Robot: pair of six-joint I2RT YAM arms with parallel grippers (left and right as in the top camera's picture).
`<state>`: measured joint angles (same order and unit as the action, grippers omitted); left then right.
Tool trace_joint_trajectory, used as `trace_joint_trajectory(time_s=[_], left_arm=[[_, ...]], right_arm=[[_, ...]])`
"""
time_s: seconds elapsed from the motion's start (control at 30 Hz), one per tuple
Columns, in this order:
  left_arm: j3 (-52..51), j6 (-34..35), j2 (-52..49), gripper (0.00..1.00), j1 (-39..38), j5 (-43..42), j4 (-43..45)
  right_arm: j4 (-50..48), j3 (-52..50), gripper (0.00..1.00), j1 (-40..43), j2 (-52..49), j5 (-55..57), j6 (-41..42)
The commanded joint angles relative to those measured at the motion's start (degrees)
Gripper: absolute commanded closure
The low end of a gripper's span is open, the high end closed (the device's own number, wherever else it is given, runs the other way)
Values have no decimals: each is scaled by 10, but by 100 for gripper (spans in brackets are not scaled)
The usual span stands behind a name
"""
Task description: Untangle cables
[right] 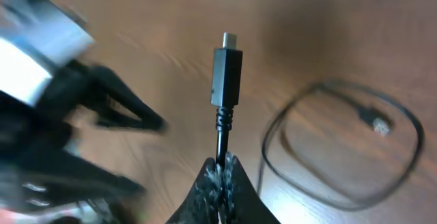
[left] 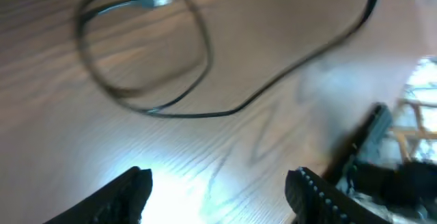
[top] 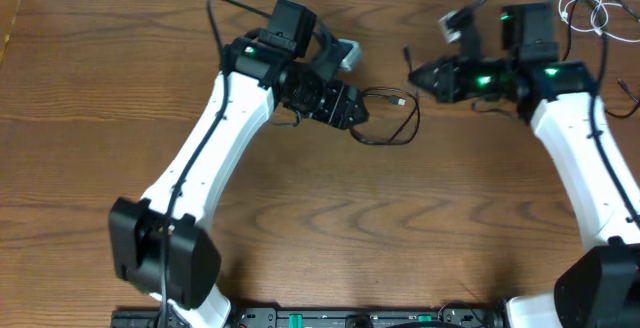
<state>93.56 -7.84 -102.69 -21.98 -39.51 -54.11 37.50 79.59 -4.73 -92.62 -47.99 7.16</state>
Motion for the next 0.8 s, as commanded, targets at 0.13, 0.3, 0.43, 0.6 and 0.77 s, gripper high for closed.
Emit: trace_joint_trajectory(time_s=[0.13,0.3,0.43,0.6,0.77], left_arm=[[4,-126,-15,28,-1,-188,67],[4,-125,-15,26,-2,-190,127],[4,-128,-15,23,-11,-189,169],[4,-131,-15,23,-35,-139,226],[4,-131,-16,23,-67,-80,275]], right_arm=[[-153,19,99,51,3,-201,172],[-309,19,99,49,3,-245,316],[-403,19,99,44,3,-256,405],[-462,19,99,40,3,-261,454],[-471,19,99,40,3,-261,462]])
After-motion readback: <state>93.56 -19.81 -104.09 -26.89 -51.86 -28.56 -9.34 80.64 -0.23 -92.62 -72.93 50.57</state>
